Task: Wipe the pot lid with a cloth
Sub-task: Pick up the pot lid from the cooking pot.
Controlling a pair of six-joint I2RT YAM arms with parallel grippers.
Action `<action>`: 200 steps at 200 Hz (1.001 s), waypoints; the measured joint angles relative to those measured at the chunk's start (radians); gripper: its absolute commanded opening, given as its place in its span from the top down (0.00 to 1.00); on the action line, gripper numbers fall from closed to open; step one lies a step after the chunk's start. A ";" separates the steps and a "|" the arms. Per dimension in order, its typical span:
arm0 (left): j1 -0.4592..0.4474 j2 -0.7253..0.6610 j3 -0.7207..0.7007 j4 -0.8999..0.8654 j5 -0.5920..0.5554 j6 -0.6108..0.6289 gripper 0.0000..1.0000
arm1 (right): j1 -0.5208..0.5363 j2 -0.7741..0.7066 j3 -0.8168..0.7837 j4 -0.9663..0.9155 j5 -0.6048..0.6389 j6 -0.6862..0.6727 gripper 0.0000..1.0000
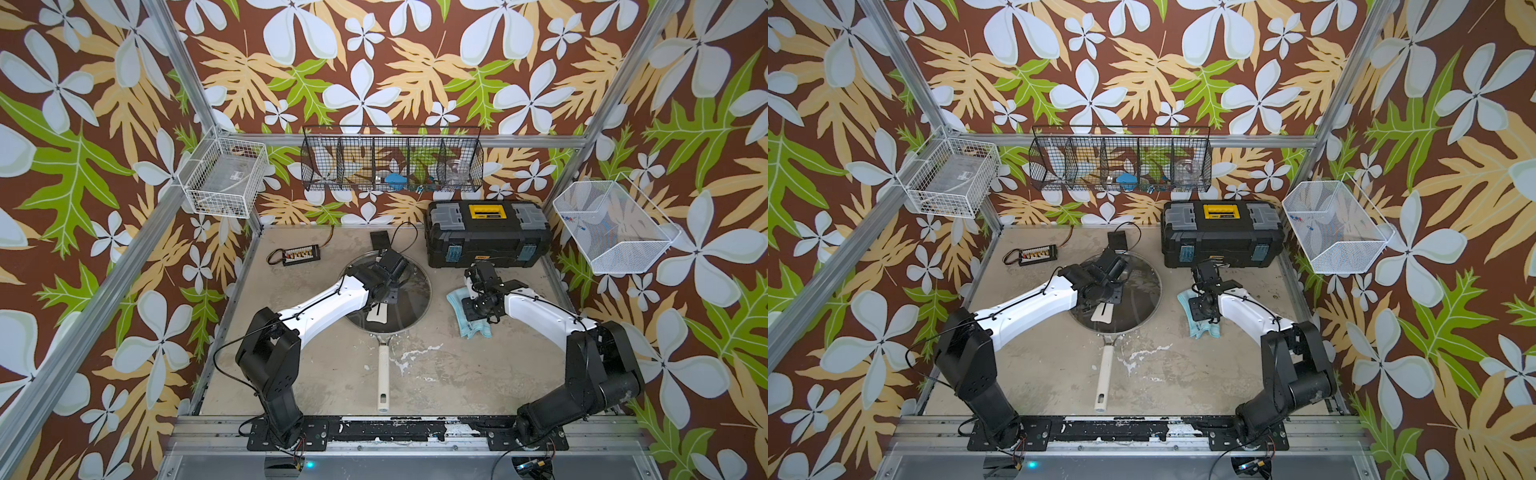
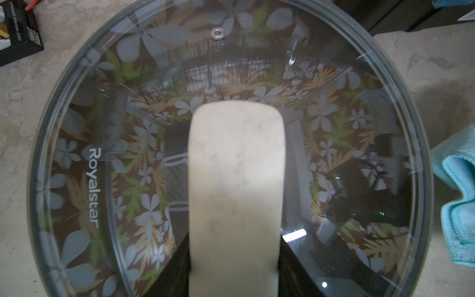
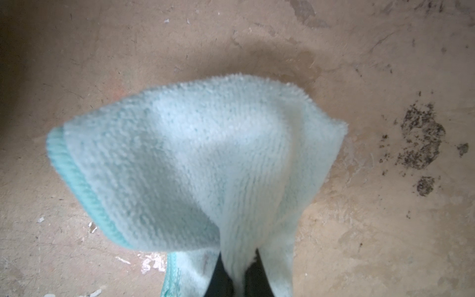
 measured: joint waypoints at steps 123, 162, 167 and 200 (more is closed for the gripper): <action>0.002 -0.061 0.032 -0.125 0.006 -0.025 1.00 | 0.001 -0.036 0.014 -0.017 0.005 -0.003 1.00; 0.003 -0.180 -0.001 -0.095 -0.037 0.032 1.00 | 0.001 -0.097 0.016 -0.013 0.025 -0.003 1.00; 0.003 -0.203 -0.015 -0.080 -0.042 0.045 1.00 | 0.001 -0.109 0.016 -0.012 0.027 -0.003 1.00; 0.005 -0.379 -0.145 0.050 -0.027 0.124 1.00 | -0.011 -0.236 -0.012 0.039 0.014 -0.011 1.00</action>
